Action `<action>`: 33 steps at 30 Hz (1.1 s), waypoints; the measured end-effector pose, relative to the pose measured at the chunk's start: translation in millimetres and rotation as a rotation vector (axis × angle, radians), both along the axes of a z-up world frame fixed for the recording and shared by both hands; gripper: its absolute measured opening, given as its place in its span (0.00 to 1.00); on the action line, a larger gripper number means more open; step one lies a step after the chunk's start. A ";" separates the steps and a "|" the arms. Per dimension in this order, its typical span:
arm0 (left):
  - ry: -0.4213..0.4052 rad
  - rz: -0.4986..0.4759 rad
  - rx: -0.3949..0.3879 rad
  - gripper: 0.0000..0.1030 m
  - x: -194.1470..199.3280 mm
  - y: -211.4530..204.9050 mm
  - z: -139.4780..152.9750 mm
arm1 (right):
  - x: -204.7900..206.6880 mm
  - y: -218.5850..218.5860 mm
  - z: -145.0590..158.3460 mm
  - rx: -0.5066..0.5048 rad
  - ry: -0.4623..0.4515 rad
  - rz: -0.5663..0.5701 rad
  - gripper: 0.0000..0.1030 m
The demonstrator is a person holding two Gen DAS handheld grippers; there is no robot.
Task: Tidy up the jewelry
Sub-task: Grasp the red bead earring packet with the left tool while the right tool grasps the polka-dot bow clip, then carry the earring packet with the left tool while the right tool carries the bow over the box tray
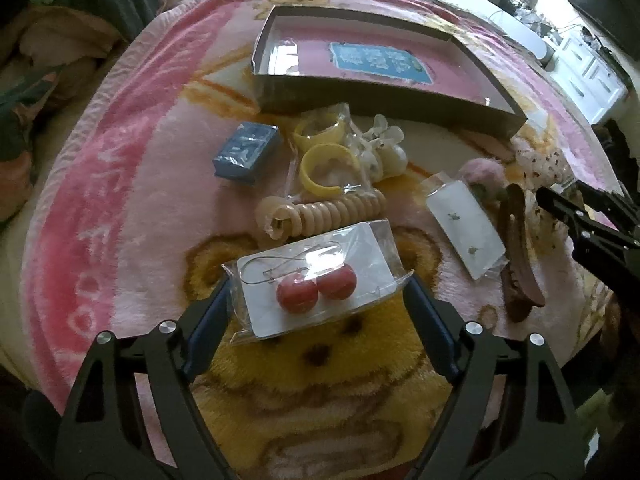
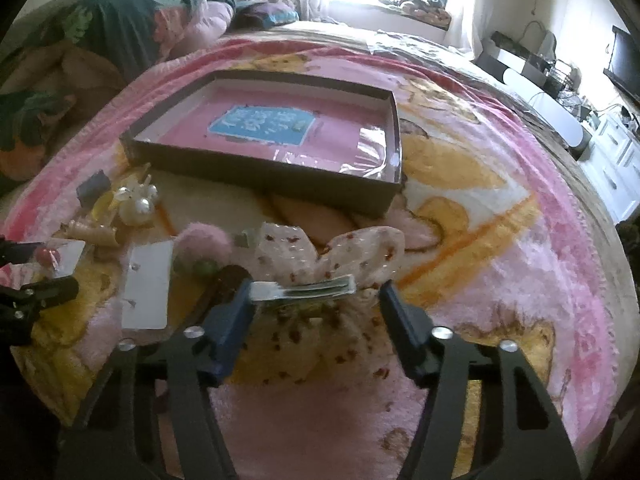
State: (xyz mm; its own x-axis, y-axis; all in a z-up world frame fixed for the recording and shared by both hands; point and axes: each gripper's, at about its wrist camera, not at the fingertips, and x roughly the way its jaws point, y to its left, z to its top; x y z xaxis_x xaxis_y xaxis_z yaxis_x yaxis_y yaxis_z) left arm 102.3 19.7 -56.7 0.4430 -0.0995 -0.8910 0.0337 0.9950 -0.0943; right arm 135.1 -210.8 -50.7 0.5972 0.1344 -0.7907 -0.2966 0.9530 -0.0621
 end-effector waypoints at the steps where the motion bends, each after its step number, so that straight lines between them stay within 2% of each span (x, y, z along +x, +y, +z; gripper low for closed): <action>1: -0.003 -0.001 0.001 0.74 -0.7 -0.1 2.2 | -0.4 -4.1 1.3 0.017 0.006 -0.004 0.50; 8: -0.042 -0.014 -0.005 0.74 -6.2 -2.5 23.7 | -12.5 -25.5 18.9 0.080 -0.014 -0.032 0.47; 15: -0.098 -0.015 -0.007 0.74 4.8 -3.6 53.7 | -18.4 -42.5 47.9 0.126 -0.068 -0.047 0.47; 23: -0.161 -0.016 0.001 0.74 34.5 -7.2 79.1 | -6.5 -48.4 69.2 0.156 -0.105 -0.049 0.47; 33: -0.196 -0.005 0.016 0.74 70.2 -8.4 90.1 | 20.8 -35.2 78.6 0.156 -0.132 -0.026 0.49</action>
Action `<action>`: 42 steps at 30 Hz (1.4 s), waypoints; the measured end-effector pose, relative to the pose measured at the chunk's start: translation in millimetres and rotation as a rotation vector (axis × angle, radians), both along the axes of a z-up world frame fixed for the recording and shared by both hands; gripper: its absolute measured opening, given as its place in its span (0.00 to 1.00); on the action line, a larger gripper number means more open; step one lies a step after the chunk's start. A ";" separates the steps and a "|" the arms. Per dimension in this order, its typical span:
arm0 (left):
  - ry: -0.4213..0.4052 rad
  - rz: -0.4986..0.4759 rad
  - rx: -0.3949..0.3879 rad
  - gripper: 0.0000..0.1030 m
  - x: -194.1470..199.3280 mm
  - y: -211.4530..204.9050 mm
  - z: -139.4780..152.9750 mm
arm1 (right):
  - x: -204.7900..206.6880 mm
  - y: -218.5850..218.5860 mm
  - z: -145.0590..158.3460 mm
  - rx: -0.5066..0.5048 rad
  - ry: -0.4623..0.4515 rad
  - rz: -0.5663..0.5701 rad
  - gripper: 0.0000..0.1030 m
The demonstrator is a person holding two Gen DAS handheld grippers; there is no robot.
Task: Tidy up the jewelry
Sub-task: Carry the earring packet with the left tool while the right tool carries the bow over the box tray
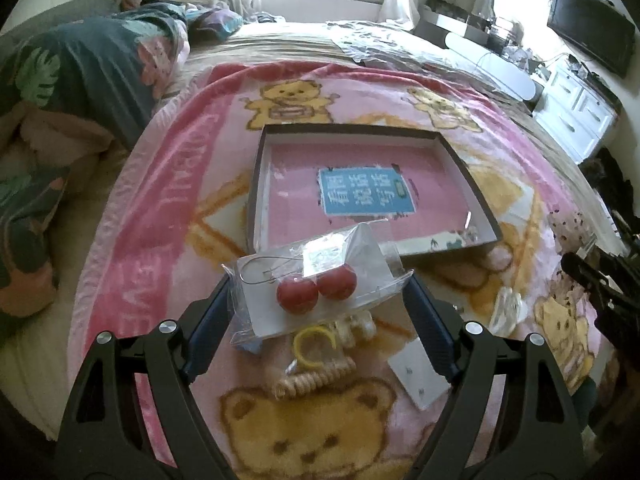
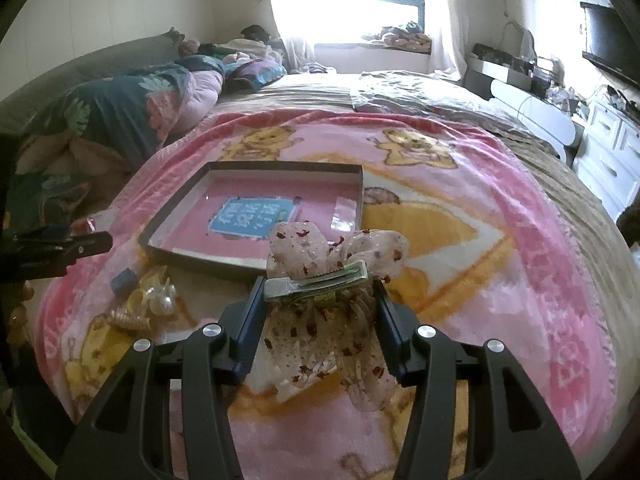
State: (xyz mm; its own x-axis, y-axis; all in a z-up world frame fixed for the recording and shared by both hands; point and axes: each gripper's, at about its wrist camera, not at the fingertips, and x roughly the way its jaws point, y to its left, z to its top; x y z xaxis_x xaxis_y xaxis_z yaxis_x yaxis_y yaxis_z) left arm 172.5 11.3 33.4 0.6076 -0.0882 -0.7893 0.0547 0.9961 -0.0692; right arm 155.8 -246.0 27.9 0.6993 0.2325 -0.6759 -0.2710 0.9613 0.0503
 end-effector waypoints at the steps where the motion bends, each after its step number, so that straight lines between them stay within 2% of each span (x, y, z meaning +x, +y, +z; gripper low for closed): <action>1: -0.002 0.002 0.002 0.74 2.8 0.3 0.3 | 2.6 1.2 0.4 -0.001 -0.002 0.003 0.49; 14: 0.004 0.008 0.012 0.74 48.4 -5.2 -12.8 | 53.0 17.1 -3.7 -0.004 0.006 0.021 0.49; 29: 0.044 -0.005 0.033 0.75 91.1 -13.0 -42.5 | 117.0 29.3 -43.3 -0.025 0.106 0.027 0.49; 36: 0.063 -0.020 0.051 0.77 102.8 -14.0 -55.5 | 133.0 34.9 -60.3 -0.010 0.158 0.033 0.49; 42: 0.076 -0.017 0.057 0.79 105.5 -11.0 -60.1 | 138.7 39.5 -70.0 -0.003 0.186 0.040 0.54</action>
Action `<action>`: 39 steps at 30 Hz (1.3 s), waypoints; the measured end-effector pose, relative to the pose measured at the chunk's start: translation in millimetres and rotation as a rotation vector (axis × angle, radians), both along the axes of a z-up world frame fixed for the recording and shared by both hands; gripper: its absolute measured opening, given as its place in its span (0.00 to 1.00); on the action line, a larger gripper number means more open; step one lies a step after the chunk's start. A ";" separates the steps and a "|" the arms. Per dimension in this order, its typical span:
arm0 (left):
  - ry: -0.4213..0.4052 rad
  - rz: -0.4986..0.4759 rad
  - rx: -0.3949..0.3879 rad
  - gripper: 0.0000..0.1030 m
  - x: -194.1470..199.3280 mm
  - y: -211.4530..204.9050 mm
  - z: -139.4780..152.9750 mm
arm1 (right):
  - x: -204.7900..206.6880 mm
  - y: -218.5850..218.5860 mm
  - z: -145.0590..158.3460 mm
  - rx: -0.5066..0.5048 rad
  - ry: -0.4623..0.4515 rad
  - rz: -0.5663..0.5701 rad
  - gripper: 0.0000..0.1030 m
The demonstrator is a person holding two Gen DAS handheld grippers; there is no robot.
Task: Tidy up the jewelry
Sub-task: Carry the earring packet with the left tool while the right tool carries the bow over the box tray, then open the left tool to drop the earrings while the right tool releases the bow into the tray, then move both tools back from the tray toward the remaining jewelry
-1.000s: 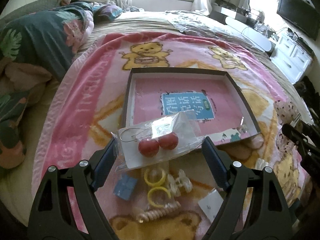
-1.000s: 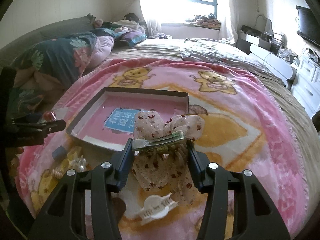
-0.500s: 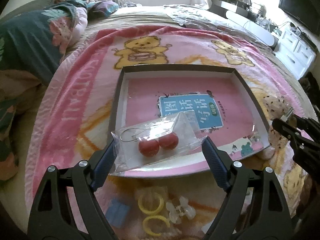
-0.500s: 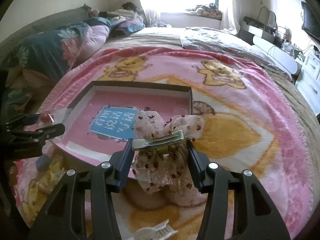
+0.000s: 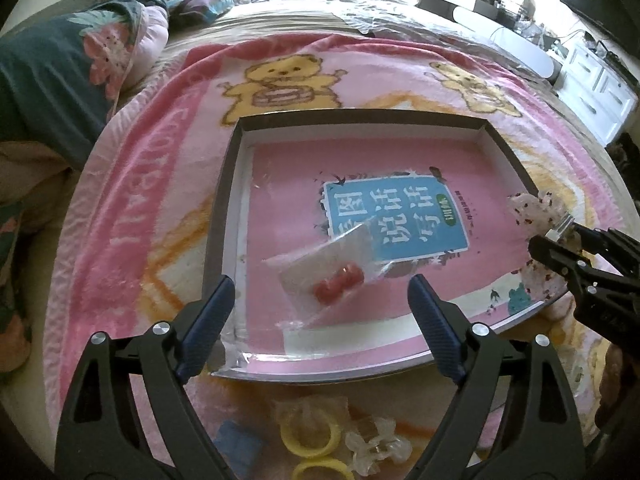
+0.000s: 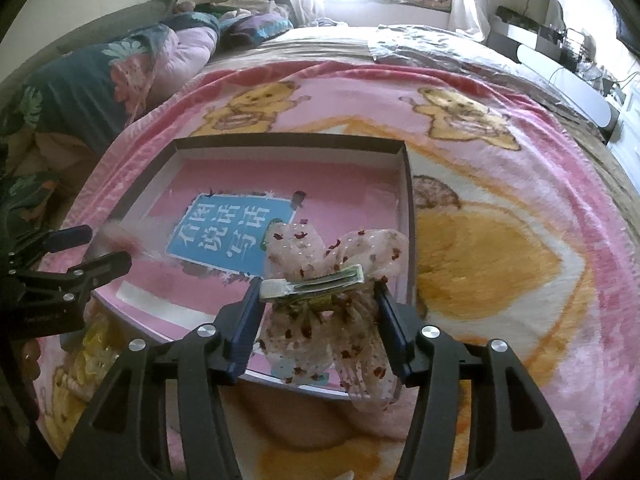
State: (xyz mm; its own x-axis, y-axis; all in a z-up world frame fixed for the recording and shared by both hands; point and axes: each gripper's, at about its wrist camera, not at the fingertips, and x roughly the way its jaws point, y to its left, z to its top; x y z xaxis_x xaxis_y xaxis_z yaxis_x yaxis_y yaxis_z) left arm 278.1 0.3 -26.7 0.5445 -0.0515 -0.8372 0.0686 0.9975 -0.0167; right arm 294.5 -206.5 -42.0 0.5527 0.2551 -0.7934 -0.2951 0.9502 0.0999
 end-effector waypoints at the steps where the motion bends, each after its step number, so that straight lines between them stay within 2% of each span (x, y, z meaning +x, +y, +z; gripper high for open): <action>1: 0.000 0.000 0.000 0.79 -0.3 0.4 0.2 | -0.2 0.2 -0.6 0.001 0.002 0.000 0.59; 2: 0.001 -0.001 0.001 0.79 -0.6 0.4 0.5 | -0.5 0.1 -0.2 0.004 0.001 -0.001 0.63; 4: 0.000 -0.001 0.000 0.81 -0.5 0.2 0.4 | -4.4 -2.8 3.4 0.021 -0.014 -0.007 0.77; 7: -0.003 -0.003 0.000 0.83 -3.0 -0.8 1.7 | -11.8 -6.5 11.3 0.014 -0.050 -0.015 0.87; 12: -0.009 0.007 -0.009 0.87 -12.2 -0.4 7.8 | -30.8 -19.5 28.8 0.021 -0.105 -0.036 0.94; 19: -0.038 0.022 -0.024 0.91 -33.2 -0.5 29.2 | -61.1 -37.5 53.3 0.039 -0.166 -0.064 0.95; 29: -0.109 0.027 -0.042 0.91 -69.1 -0.7 65.4 | -96.1 -45.8 86.4 0.059 -0.238 -0.084 0.96; 39: -0.163 0.028 -0.046 0.91 -104.0 0.4 89.7 | -130.6 -47.8 112.2 0.071 -0.294 -0.087 0.96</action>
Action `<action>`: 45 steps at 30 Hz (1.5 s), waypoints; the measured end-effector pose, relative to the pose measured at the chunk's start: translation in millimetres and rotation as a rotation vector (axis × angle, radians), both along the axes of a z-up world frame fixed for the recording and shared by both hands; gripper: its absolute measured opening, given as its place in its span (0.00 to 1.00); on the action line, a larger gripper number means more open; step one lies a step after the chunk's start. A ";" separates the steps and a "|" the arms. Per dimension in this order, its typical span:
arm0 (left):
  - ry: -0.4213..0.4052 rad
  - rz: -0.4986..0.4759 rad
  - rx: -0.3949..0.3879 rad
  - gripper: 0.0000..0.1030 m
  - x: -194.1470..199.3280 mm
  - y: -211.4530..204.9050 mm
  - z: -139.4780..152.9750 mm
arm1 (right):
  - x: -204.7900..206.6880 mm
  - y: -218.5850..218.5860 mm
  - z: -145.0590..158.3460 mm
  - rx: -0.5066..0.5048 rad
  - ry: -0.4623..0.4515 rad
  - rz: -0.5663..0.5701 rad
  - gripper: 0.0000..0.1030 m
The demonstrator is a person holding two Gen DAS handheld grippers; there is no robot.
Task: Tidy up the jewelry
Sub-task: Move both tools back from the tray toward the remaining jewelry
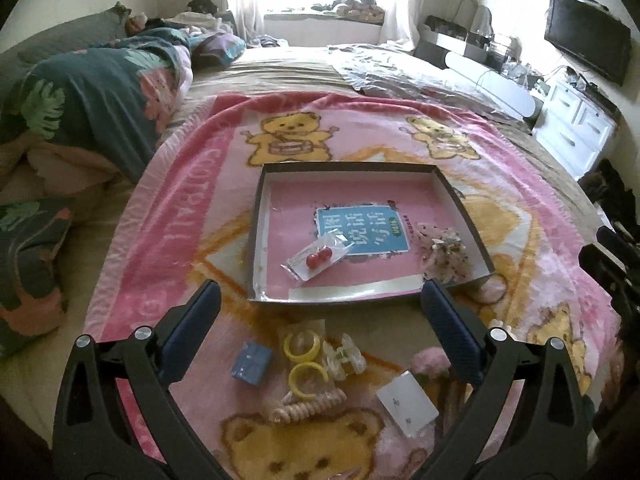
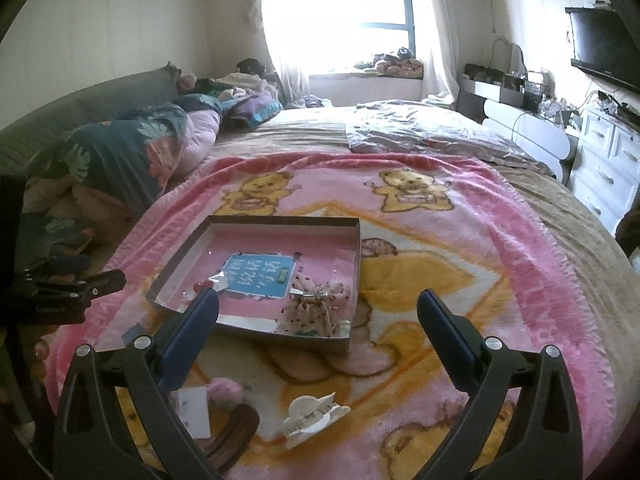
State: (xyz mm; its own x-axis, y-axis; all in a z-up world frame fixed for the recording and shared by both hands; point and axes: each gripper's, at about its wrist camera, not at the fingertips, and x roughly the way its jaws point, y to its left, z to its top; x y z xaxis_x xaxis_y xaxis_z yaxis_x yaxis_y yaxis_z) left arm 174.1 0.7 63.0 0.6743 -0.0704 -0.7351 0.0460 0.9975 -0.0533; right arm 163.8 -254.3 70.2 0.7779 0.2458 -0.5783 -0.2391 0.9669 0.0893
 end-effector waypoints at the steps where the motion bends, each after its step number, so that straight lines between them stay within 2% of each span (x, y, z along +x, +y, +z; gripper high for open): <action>1: -0.005 0.001 0.001 0.91 -4.2 0.9 1.9 | -3.6 -0.1 1.9 0.000 -0.004 -0.002 0.96; 12: -0.036 0.037 -0.022 0.91 -43.4 13.8 12.1 | -47.1 -4.1 20.2 0.006 -0.049 -0.003 0.96; 19: -0.046 0.059 -0.019 0.91 -64.8 25.2 14.2 | -65.6 -3.8 21.1 0.009 -0.050 0.005 0.96; 32: -0.003 0.061 0.015 0.91 -88.7 29.7 -9.1 | -94.2 12.3 -4.6 -0.018 0.009 0.056 0.96; 45: 0.037 0.031 0.040 0.91 -104.3 20.5 -31.2 | -105.0 25.5 -28.9 -0.041 0.078 0.078 0.96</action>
State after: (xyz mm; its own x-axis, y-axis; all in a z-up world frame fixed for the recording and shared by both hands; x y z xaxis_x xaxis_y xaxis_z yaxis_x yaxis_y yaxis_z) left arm 69.8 21.2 31.9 0.6484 -0.0200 -0.7610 0.0135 0.9998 -0.0147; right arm 58.9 -228.8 41.3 0.7099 0.2784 -0.6469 -0.3072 0.9490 0.0711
